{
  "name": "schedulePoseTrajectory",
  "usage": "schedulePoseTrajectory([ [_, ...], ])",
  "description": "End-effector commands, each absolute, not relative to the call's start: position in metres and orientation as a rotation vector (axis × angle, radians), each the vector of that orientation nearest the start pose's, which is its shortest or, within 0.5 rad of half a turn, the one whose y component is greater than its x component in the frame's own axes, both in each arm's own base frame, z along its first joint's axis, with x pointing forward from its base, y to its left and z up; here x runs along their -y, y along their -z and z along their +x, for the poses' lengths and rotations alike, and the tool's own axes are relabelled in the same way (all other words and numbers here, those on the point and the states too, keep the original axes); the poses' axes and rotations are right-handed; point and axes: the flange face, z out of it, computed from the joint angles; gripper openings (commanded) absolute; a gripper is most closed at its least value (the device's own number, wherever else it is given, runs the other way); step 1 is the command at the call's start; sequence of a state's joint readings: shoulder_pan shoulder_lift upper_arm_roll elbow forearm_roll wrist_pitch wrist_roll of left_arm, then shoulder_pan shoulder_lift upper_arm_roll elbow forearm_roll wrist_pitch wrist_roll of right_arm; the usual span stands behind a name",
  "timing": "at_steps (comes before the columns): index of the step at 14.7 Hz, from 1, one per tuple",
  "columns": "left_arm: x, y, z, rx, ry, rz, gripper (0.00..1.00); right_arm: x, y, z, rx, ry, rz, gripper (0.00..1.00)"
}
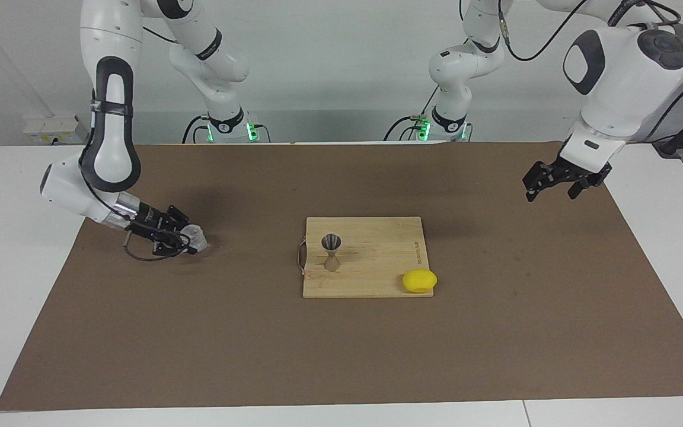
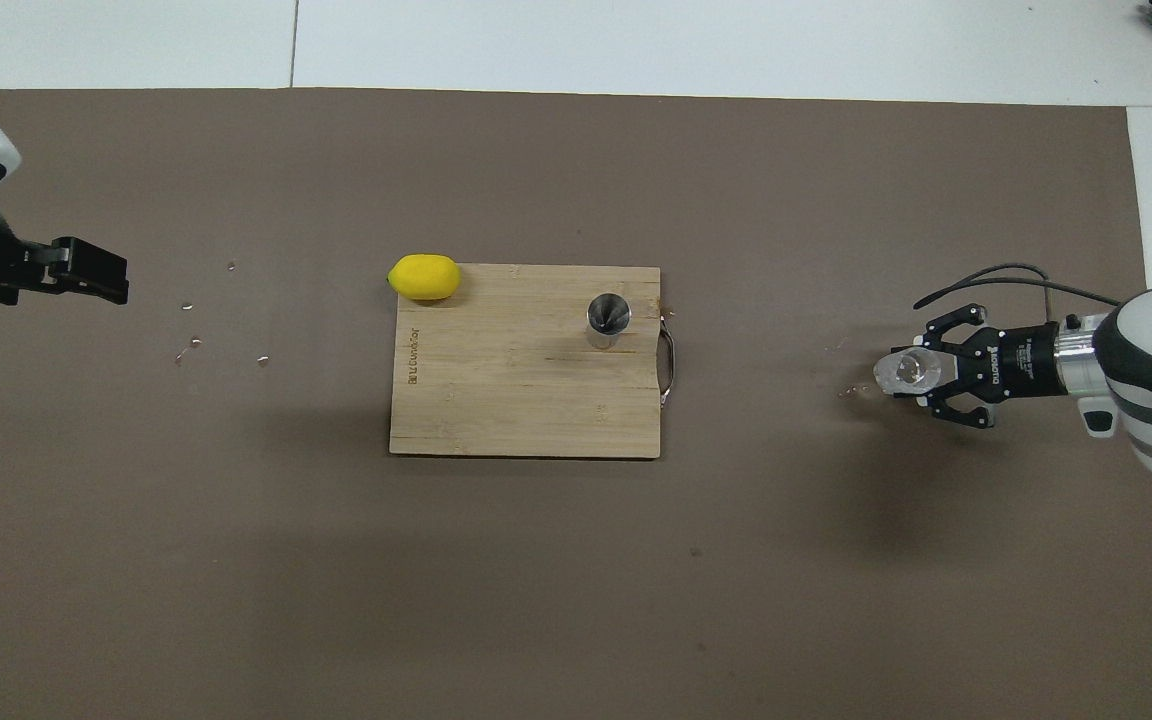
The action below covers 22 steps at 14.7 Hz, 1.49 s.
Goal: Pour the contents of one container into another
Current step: 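Lift the glass cup with the right gripper and carry it over the steel cup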
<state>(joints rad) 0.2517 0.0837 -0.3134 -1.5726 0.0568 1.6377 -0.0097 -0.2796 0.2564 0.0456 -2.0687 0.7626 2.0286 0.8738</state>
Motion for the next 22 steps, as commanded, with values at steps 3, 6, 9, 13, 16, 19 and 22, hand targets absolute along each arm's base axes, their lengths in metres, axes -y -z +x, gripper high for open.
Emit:
schedulePoseTrajectory([
  [3, 0.021, -0.613, 0.571, -0.056, -0.115, -3.174, 1.0, 0.046, -0.344, 0.58, -1.856, -0.605, -1.765, 0.0],
  [6, 0.009, -0.624, 0.567, -0.017, -0.022, -3.211, 1.0, 0.007, -0.364, 0.599, -1.914, -0.562, -1.751, 0.0],
  [9, 0.02, -0.622, 0.566, -0.05, -0.025, -3.199, 1.0, -0.041, -0.384, 0.616, -1.96, -0.53, -1.757, 0.0],
  [13, 0.03, -0.621, 0.565, -0.078, -0.039, -3.198, 1.0, -0.095, -0.408, 0.642, -2.066, -0.454, -1.764, 0.0],
  [16, 0.032, -0.617, 0.562, -0.082, -0.048, -3.197, 1.0, -0.123, -0.414, 0.645, -2.083, -0.421, -1.781, 0.0],
  [19, 0.033, -0.615, 0.56, -0.084, -0.056, -3.197, 1.0, -0.156, -0.421, 0.648, -2.104, -0.354, -1.812, 0.0],
  [22, 0.025, -0.626, 0.556, -0.092, -0.079, -3.141, 1.0, -0.184, -0.42, 0.644, -2.105, -0.32, -1.85, 0.0],
])
